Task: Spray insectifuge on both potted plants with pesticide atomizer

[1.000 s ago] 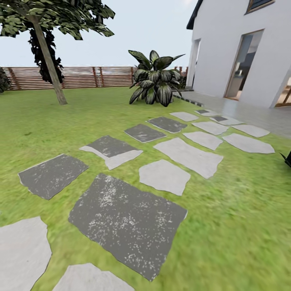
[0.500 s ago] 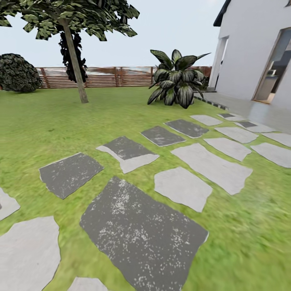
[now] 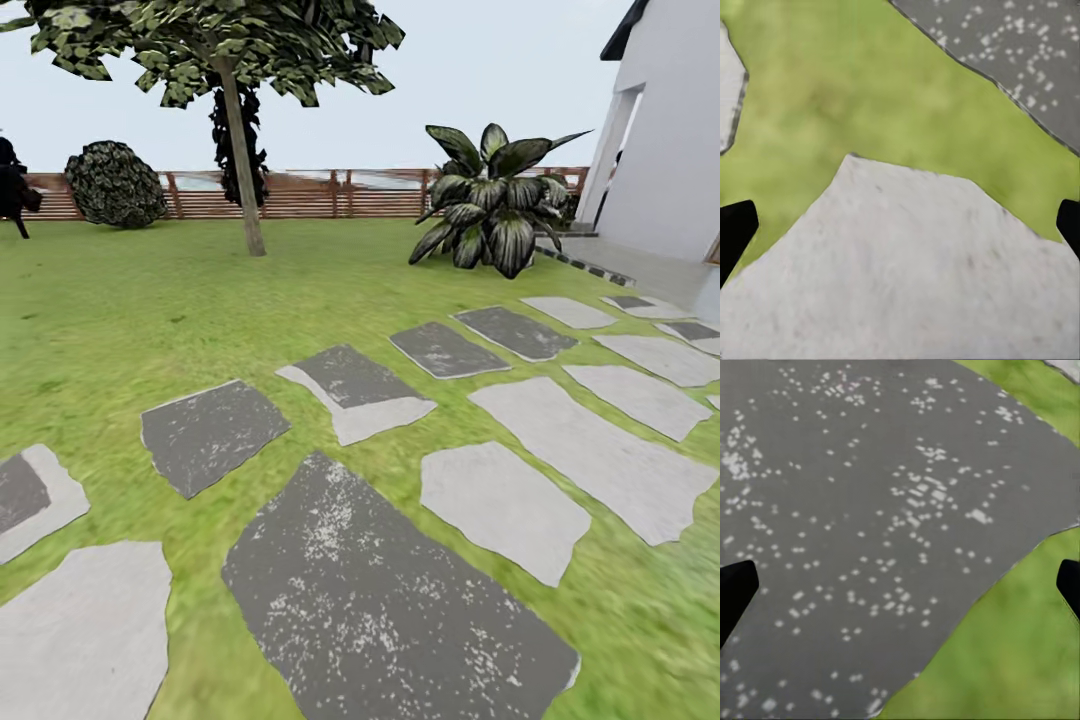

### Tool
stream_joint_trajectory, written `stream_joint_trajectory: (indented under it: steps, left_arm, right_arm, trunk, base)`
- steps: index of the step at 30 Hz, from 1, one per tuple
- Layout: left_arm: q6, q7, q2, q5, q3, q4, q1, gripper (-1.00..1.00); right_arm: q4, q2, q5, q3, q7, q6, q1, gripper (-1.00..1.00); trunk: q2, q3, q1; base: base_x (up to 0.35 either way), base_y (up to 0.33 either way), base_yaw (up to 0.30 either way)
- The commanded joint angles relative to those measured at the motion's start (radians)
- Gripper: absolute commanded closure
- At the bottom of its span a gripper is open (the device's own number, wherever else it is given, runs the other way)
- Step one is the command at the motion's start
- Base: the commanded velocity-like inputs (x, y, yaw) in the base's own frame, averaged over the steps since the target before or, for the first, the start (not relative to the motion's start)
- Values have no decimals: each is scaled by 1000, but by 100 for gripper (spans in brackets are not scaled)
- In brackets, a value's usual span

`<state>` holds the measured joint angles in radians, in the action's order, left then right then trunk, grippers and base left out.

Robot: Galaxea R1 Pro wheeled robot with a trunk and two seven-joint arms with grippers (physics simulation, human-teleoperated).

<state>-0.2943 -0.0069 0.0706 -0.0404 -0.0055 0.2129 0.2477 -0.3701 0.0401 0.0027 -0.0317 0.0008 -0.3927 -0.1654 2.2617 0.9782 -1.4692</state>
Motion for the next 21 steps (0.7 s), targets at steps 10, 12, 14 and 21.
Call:
stream_joint_trajectory:
  steps: [10, 12, 14, 21]
  left_arm:
    - [-3, -1, 0, -4, -2, -2, 0, -100]
    - [-3, -1, 0, -4, -1, -2, 1, -100]
    - [-3, -1, 0, -5, -1, -2, 0, -100]
    - [-3, 0, 0, -6, 0, -2, 0, -100]
  right_arm:
    - [1, 4, 4, 1, 1, -2, 0, -100]
    - [2, 4, 15, 2, 1, -2, 0, -100]
    - [2, 4, 21, 2, 1, -2, 0, -100]
    - [0, 2, 28, 1, 1, -2, 0, -100]
  trunk:
    - [0, -1, 0]
    - [0, -1, 0]
    - [0, -1, 0]
    - [0, -1, 0]
  base:
    - [335, 0, 48]
    - [335, 0, 1]
    - [335, 0, 0]
    - [335, 0, 0]
